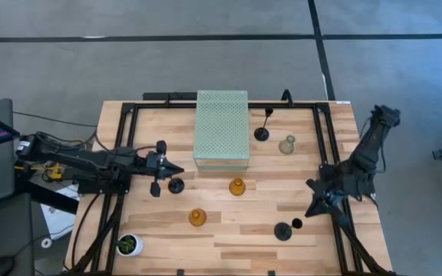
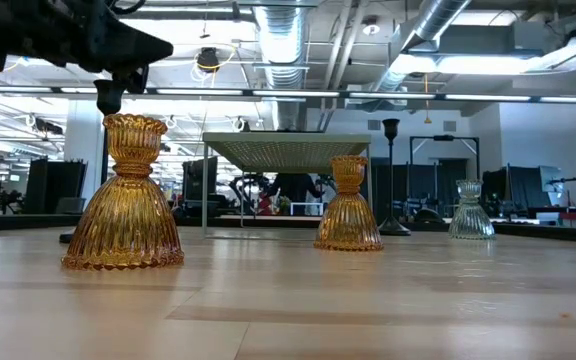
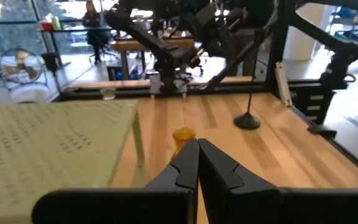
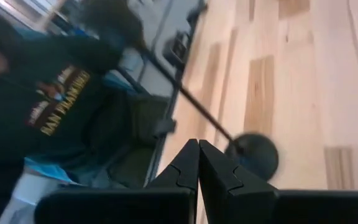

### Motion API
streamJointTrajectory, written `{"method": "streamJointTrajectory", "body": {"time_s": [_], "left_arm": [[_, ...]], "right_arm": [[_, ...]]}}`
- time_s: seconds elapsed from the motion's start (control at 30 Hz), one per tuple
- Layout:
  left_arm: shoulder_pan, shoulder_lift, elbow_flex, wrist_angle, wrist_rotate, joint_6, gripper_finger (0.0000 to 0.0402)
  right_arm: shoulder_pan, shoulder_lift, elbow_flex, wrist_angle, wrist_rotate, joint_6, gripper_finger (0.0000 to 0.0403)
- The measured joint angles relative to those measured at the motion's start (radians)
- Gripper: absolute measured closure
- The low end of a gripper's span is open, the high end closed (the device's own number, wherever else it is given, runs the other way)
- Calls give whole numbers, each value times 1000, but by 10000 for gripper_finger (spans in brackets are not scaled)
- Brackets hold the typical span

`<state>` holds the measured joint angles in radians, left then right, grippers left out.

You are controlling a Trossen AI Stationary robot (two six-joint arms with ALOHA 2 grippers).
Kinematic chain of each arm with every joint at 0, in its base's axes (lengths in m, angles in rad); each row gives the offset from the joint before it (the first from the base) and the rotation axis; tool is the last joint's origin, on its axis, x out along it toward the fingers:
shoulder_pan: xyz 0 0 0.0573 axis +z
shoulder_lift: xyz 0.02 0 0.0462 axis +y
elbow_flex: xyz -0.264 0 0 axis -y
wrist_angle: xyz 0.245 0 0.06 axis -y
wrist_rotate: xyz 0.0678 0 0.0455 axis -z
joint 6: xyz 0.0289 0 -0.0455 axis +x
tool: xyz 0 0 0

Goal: Pick & Place candle stick holders
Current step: Put the bottom black candle holder on the shelf

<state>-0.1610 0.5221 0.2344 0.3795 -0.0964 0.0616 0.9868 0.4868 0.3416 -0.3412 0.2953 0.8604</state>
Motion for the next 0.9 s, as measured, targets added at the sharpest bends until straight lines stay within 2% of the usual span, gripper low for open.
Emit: {"method": "streamJointTrajectory", "body": {"time_s": [0.17, 0.27, 0.67, 0.77, 0.9], "left_arm": [[-41, 75, 0, 93, 0, 0, 395], [-56, 102, 0, 139, 0, 6, 395], [-62, 120, 0, 171, 0, 8, 395], [-62, 120, 0, 173, 0, 8, 395], [-62, 120, 0, 176, 0, 8, 395]], "right_arm": [[145, 135, 0, 15, 211, 13, 403], [185, 211, 0, 28, 281, 13, 403], [169, 482, 0, 40, 279, 250, 398], [149, 526, 0, 58, 279, 274, 377], [115, 581, 0, 151, 281, 245, 328]]}}
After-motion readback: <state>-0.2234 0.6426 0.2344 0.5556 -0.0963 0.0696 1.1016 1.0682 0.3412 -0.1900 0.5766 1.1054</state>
